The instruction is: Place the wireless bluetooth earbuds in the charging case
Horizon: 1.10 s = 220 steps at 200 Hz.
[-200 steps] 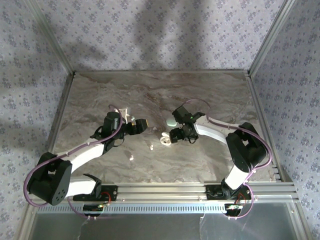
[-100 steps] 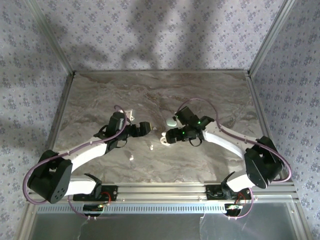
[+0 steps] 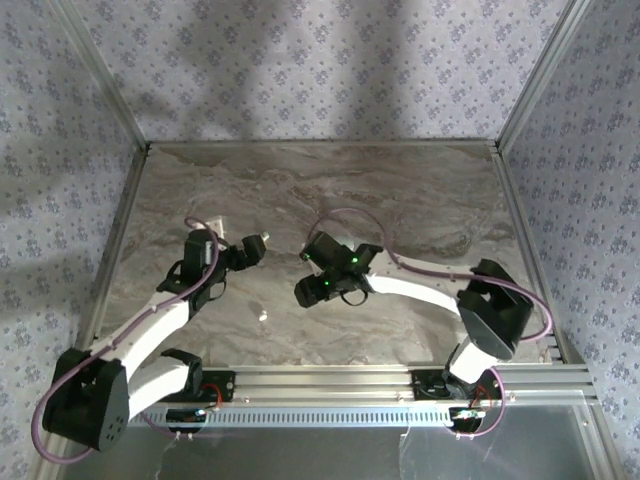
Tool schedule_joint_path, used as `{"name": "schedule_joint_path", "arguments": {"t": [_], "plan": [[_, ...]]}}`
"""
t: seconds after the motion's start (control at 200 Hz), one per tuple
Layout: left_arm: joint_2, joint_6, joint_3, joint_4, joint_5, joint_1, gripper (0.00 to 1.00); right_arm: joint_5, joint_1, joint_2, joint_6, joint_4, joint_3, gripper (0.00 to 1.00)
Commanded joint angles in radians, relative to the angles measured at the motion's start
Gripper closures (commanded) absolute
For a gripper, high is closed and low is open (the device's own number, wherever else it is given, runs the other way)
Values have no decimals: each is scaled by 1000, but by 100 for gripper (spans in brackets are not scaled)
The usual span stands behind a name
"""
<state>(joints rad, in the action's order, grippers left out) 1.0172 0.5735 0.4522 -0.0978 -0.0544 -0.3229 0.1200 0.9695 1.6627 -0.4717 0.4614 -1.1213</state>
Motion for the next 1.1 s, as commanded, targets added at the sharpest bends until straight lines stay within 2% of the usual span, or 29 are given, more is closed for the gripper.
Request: {"name": "schedule_joint_path", "arguments": {"t": [0.0, 0.455, 1.094], "plan": [[-36, 19, -7, 21, 10, 21, 0, -6, 8, 84, -43, 26, -84, 35], [-62, 20, -17, 11, -1, 24, 0, -62, 4, 324, -39, 182, -320, 36], [-52, 20, -21, -8, -19, 24, 0, 46, 31, 414, 5, 200, -395, 36]]}}
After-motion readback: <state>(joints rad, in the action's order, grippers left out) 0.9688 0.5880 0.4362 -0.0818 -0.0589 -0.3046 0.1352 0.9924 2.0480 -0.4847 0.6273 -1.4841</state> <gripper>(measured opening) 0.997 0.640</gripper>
